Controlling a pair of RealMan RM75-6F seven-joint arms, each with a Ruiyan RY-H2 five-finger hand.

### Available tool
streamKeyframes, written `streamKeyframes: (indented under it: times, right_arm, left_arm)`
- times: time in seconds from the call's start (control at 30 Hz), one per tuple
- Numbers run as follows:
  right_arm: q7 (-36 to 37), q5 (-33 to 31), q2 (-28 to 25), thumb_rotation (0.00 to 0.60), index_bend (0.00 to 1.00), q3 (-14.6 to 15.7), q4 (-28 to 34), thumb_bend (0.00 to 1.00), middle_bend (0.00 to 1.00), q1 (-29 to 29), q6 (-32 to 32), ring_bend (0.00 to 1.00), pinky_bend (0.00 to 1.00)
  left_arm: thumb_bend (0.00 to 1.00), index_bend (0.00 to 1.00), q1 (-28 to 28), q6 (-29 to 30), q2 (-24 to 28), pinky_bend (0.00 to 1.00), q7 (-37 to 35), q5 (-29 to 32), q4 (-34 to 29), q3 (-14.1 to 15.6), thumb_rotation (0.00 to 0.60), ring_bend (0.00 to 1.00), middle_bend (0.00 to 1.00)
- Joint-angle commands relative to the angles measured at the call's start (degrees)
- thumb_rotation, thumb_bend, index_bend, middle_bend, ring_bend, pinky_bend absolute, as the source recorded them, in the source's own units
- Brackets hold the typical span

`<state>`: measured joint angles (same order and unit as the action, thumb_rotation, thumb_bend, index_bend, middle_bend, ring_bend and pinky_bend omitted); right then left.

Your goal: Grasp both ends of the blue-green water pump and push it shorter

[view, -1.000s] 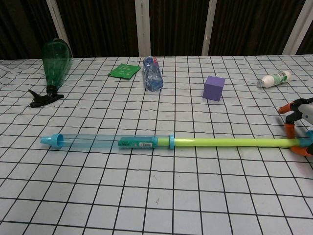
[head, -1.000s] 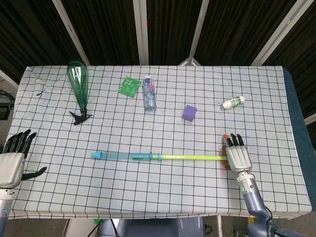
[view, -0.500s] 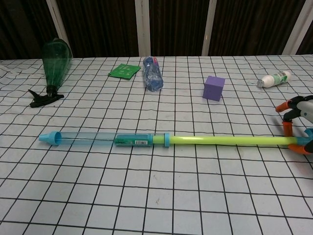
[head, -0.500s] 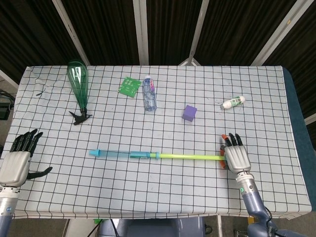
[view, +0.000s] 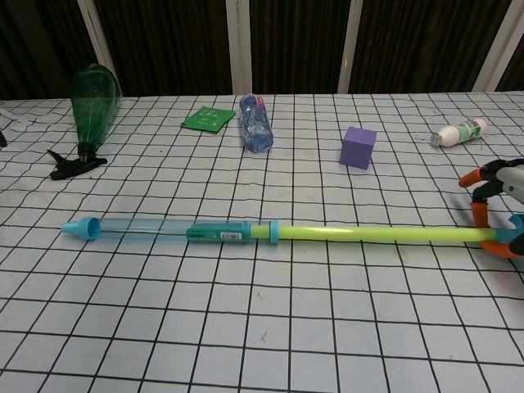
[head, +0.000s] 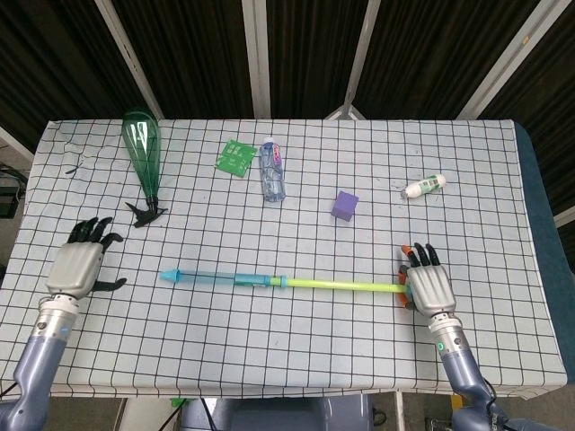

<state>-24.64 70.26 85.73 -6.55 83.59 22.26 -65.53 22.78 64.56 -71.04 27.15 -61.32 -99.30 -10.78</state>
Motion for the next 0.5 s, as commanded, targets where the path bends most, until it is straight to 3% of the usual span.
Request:
streamKeyframes:
  times: [0.03, 0.27, 0.5]
  right_arm:
    - [0.0, -0.2, -0.1, 0.600, 0.62, -0.1, 0.1, 0.40, 0.18, 0.0, -0.1, 0.00, 0.00]
    - [0.1, -0.3, -0.2, 0.600, 0.62, 0.0, 0.2, 0.40, 0.18, 0.1, -0.1, 0.00, 0.00]
    - [0.2, -0.5, -0.2, 0.600, 0.62, 0.0, 0.1, 0.41, 0.19, 0.2, -0.2, 0.00, 0.00]
  left_arm:
    - [0.25, 0.36, 4.1, -3.5, -4.4, 0.00, 4.8, 5.5, 2.3, -1.1, 0.600, 0.00, 0.07]
    - [0.25, 0.39, 8.6, -5.0, -9.8, 0.00, 10.9, 11.6, 3.7, -1.0, 0.600, 0.00, 0.07]
    - [0.27, 0.41, 10.8, -4.0, -13.3, 0.00, 14.0, 13.5, 3.9, 0.3, 0.600, 0.00, 0.09]
